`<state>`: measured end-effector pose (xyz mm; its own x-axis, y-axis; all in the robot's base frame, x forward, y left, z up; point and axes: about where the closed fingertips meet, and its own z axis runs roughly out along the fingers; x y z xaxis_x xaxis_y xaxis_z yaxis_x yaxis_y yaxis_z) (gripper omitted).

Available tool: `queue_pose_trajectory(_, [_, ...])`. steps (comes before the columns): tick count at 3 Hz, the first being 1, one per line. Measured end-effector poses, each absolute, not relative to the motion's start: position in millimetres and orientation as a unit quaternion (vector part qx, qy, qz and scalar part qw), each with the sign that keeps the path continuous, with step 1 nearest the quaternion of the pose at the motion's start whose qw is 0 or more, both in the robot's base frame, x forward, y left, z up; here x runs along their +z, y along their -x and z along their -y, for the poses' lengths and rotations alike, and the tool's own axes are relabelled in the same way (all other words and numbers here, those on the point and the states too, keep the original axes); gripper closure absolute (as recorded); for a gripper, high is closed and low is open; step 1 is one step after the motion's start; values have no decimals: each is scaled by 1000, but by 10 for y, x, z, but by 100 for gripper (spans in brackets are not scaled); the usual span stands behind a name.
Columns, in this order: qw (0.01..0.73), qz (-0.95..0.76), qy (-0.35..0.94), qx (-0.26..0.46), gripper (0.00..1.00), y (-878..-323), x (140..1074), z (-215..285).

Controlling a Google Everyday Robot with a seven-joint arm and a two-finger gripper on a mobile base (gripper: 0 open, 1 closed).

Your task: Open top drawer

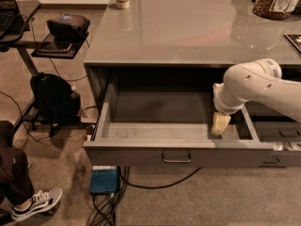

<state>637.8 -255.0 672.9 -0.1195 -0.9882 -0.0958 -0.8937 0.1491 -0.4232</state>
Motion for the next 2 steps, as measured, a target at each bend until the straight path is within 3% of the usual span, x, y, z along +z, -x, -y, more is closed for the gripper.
queue_pose_trajectory(2, [171,-751,628,-109,0,-6204,6650,2599])
